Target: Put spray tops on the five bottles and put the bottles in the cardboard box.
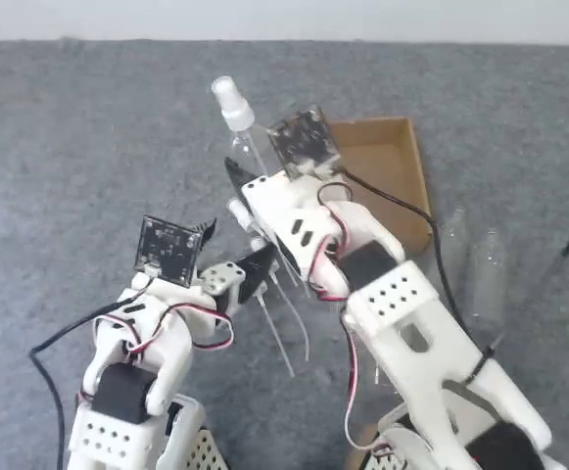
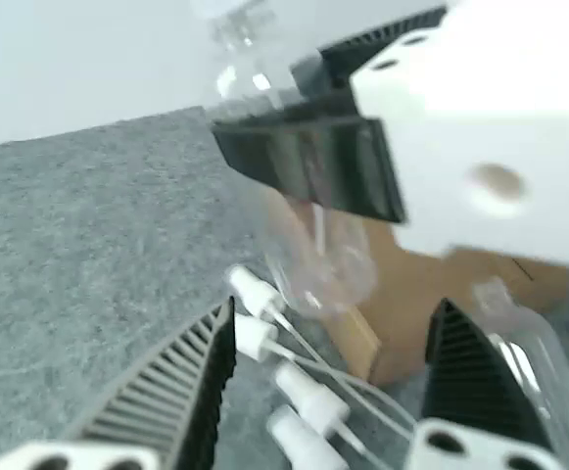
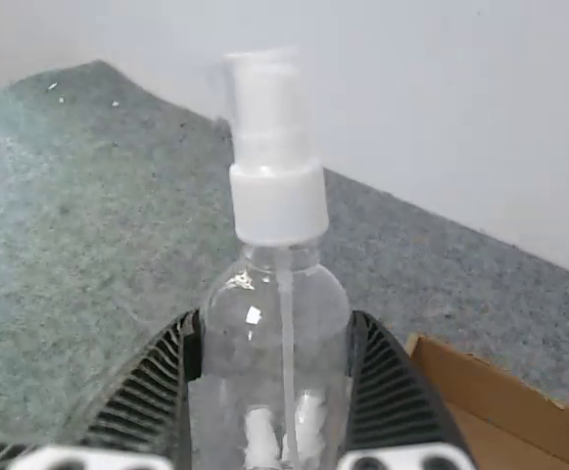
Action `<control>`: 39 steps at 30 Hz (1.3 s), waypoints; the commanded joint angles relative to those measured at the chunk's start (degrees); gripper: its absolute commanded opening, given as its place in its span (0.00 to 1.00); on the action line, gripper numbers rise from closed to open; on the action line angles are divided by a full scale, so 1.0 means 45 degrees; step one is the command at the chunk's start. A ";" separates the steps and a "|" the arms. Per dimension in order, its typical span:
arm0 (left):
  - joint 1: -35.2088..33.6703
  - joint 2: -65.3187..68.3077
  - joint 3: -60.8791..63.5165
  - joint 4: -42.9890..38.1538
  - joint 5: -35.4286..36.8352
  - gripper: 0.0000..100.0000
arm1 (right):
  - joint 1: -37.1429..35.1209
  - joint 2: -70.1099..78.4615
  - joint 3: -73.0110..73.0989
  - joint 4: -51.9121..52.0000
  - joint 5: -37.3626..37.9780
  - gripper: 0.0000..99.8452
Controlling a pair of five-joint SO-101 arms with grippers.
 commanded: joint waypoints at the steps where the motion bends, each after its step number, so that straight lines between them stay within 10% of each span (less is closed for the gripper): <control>1: -0.1074 -0.0059 0.0498 -0.1797 -0.0039 0.29 | -0.0615 -0.0303 -0.2227 0.2491 -0.0059 0.01; 22: -0.0664 0.0645 0.0596 -0.2012 -0.0039 0.28 | -0.0518 -0.2647 -0.2813 0.5988 -0.0039 0.01; 39: -0.2559 0.0567 0.0615 -0.2188 0.0059 0.01 | 0.3194 0.2882 -0.2813 -0.1983 0.0840 0.01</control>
